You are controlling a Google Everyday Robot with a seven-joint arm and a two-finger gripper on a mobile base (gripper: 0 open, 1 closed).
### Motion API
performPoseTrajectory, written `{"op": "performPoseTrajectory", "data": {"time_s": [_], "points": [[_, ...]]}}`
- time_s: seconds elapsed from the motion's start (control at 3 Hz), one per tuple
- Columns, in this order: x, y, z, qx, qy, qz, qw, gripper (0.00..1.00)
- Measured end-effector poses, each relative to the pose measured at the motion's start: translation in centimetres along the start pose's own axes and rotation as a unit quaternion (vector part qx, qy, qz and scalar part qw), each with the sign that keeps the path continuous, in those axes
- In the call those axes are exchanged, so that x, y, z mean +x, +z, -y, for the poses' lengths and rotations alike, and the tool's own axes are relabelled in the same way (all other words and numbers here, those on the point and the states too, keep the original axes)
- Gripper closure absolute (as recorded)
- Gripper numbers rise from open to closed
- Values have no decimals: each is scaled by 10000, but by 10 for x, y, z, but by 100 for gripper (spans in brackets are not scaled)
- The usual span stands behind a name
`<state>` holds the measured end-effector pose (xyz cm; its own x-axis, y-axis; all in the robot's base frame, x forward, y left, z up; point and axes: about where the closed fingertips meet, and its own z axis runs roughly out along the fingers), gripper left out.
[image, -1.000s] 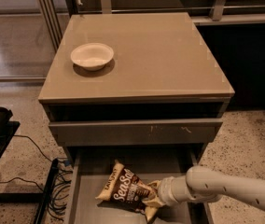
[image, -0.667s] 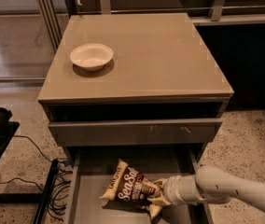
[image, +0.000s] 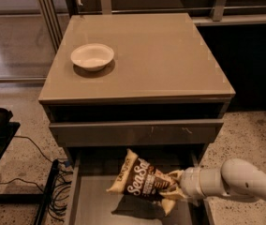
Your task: Pick brown chip bag from middle drawer and place on counter
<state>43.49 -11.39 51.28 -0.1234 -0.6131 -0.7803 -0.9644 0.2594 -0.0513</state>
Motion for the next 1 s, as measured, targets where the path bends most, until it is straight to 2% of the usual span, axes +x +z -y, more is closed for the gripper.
{"op": "performPoseTrajectory", "data": {"time_s": [0.33,0.67,1.0], "points": [[-33,-41,7,109,-175,-48,9998,100],[-71,-91,22,387,-406,-245,9981,100],[-118,-148,35,726,-776,-547,9928,100]]}}
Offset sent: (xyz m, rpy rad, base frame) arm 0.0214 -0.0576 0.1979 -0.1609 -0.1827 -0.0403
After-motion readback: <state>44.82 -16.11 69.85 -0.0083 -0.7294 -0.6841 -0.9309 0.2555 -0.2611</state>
